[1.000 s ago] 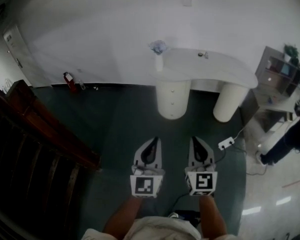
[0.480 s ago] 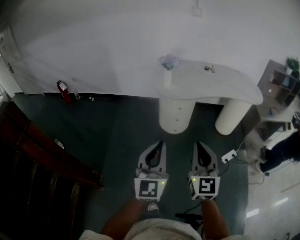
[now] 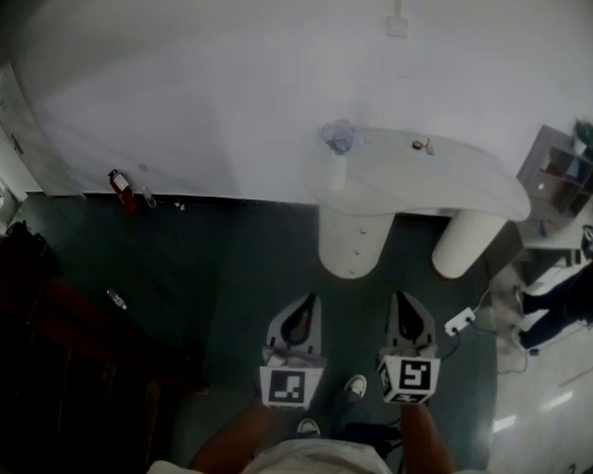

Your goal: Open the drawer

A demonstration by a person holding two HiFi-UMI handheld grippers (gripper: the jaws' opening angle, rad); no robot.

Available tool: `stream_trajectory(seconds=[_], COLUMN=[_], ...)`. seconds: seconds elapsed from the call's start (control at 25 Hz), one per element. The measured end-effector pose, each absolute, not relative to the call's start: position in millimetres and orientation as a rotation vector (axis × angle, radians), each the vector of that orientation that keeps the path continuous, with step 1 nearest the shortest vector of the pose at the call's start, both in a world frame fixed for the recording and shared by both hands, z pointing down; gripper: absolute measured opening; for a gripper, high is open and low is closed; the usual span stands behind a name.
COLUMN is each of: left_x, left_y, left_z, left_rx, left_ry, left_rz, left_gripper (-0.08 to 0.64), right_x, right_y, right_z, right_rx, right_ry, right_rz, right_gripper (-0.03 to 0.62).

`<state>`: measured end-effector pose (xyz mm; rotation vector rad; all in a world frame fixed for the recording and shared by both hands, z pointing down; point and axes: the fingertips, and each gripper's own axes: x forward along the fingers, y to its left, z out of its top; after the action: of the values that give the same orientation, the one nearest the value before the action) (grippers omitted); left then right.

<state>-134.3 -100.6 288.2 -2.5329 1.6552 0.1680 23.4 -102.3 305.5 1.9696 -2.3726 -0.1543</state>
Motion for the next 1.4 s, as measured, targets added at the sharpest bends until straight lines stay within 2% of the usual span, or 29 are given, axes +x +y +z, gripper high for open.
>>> stream_trajectory(seconds=[0.64,0.96,1.04,1.16,1.28,1.4], left_x=[-44.3,-33.2,-31.8,-31.7,-40.0,-50.3], left_y=[-311.8,-378.8,-388.0,-402.8,-421.4,-437.8], left_z=[283.9,301.0,308.1,321.6,331.0,341.1], left_rx=[-2.462,-2.449,-2.447,-2.395,-2.416,-2.539], left_ry=[1.682,1.79,1.759,1.59,1.538,1.695], left_rz=[0.214,0.205,0.145,-0.118,-0.167,0.073], left_gripper=[-0.005,-0.005,-0.005,-0.005,-0.005,-0.005], right_x=[89.9,103.7,102.2,96.8,91.5,88.2], right_y=[-316.5,-383.9,-393.8,-409.3,-423.3,-431.4], right_z=[329.6,342.8,348.4,357.9,368.0,376.4], right_rx=[1.919,1.872,1.868,1.879,1.929,1.954], right_ry=[-2.452,-2.493,-2.49,-2.47,-2.419,-2.374], right_rz=[-0.156,-0.101,-0.094,-0.097,-0.074,-0.072], right_gripper=[0.002,0.002,0.002,0.002,0.002,0.002])
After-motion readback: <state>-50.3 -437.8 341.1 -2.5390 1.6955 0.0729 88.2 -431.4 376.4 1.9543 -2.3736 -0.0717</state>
